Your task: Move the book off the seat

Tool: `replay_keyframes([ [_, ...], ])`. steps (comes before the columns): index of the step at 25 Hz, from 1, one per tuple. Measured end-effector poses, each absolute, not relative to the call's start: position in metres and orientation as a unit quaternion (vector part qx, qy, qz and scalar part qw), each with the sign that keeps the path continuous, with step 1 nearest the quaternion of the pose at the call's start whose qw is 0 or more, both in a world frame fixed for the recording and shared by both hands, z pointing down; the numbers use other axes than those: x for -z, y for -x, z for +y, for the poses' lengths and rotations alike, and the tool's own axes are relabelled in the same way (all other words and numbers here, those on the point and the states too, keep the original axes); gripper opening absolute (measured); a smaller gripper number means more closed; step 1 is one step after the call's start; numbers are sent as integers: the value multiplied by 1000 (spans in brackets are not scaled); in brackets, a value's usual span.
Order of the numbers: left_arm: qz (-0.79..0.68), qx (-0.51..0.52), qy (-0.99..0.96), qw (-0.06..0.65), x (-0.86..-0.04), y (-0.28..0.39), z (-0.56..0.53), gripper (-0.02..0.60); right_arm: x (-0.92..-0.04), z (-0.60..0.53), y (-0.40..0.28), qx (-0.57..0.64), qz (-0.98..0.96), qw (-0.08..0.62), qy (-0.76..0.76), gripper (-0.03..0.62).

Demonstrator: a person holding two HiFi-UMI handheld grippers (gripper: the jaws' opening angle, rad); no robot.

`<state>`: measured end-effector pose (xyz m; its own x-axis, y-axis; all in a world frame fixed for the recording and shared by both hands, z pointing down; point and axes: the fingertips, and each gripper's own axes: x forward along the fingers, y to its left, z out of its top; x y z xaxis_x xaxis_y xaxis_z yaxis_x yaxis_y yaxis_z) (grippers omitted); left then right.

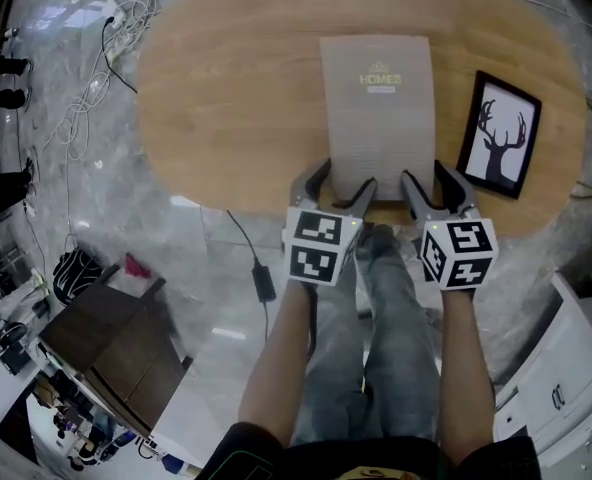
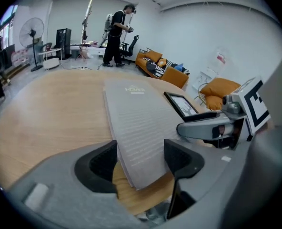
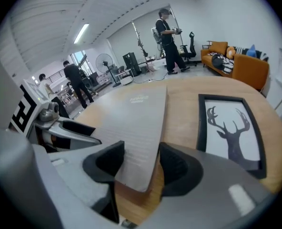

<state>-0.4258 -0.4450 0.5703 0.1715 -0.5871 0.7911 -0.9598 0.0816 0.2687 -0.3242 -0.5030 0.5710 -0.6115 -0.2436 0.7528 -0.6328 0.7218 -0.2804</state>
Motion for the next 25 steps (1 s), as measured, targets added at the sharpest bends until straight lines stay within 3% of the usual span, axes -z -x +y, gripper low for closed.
replay_keyframes([
  [4,-620,-214,-640,400,-545,444,-450,316,-551,-501,324,-243,-846,388,-274,233],
  [7,-617,-189,-659,387,-503,457,-462,214,-511,-503,336,-262,-849,363,-282,227],
  [10,-618,-173,-681,353,-456,469,-483,118,-469,-510,348,-252,-857,337,-298,85],
  [13,-640,-144,-678,330,-403,484,-500,23,-423,-518,362,-248,-866,310,-305,3],
  [18,-669,-90,-663,322,-322,506,-523,11,-343,-543,386,-233,-885,262,-307,3],
  [25,-662,-76,-708,233,-210,517,-554,9,-236,-578,395,-214,-891,184,-355,3],
])
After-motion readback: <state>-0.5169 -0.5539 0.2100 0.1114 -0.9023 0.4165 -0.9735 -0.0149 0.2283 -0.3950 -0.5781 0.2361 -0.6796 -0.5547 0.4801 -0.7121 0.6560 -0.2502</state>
